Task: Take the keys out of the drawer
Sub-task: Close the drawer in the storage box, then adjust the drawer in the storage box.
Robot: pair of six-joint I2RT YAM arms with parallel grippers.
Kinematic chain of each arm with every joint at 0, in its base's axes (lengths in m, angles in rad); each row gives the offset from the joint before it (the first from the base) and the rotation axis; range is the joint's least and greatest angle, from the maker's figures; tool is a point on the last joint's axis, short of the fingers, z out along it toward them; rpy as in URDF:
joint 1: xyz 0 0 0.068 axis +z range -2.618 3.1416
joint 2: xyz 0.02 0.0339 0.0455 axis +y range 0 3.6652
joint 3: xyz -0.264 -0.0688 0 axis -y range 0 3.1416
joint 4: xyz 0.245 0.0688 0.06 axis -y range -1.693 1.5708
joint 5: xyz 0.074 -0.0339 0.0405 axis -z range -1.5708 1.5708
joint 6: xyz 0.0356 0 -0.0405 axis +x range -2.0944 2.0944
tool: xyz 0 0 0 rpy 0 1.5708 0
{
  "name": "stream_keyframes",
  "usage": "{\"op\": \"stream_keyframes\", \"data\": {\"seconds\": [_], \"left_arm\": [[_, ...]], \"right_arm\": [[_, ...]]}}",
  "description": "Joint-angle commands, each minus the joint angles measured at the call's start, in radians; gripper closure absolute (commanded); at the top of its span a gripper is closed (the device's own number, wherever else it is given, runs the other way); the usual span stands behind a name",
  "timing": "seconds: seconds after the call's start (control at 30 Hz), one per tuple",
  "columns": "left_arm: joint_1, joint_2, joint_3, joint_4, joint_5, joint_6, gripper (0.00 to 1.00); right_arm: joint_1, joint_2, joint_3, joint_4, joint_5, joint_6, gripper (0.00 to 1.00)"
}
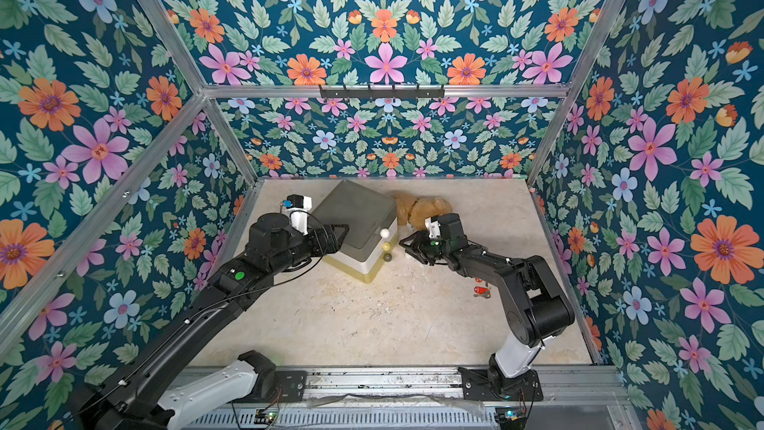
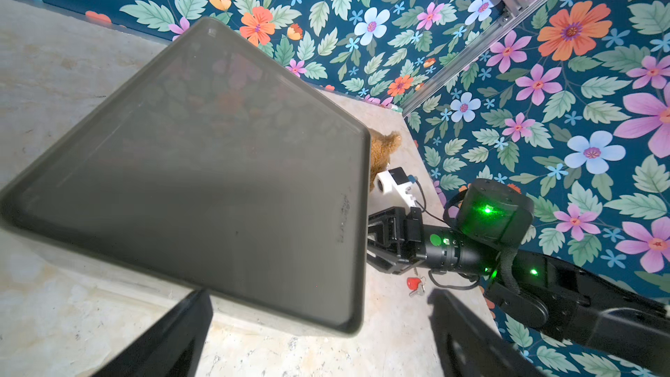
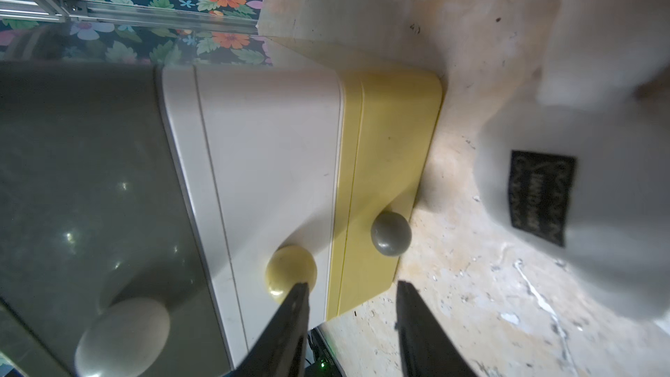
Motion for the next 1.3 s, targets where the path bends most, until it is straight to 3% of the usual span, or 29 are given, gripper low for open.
{"op": "stream_keyframes", "data": {"seconds": [0.0, 0.27, 0.47, 0.83, 1.27], "left_arm": [[0.001, -0.036, -0.034, 0.018, -0.019, -0.024, 0.01], [0.001, -0.119, -0.098, -0.005, -0.047, -0.049, 0.01], [0.001, -0.13, -0.101, -0.023, -0.05, -0.045, 0.01], [0.001, -0.162, -0.125, -0.036, -0.059, -0.046, 0.01], [0.001, -0.202, -0.153, -0.054, -0.068, -0.055, 0.01]], "right_arm": [[0.005, 0.019, 0.028, 0.024, -0.022, -0.014, 0.58], [0.035, 0.082, 0.103, -0.012, -0.009, -0.007, 0.62], [0.043, 0.096, 0.067, 0.066, -0.014, 0.028, 0.62], [0.095, 0.111, 0.131, 0.014, -0.009, -0.006, 0.65], [0.183, 0.068, 0.048, 0.09, 0.023, 0.072, 0.73]]}}
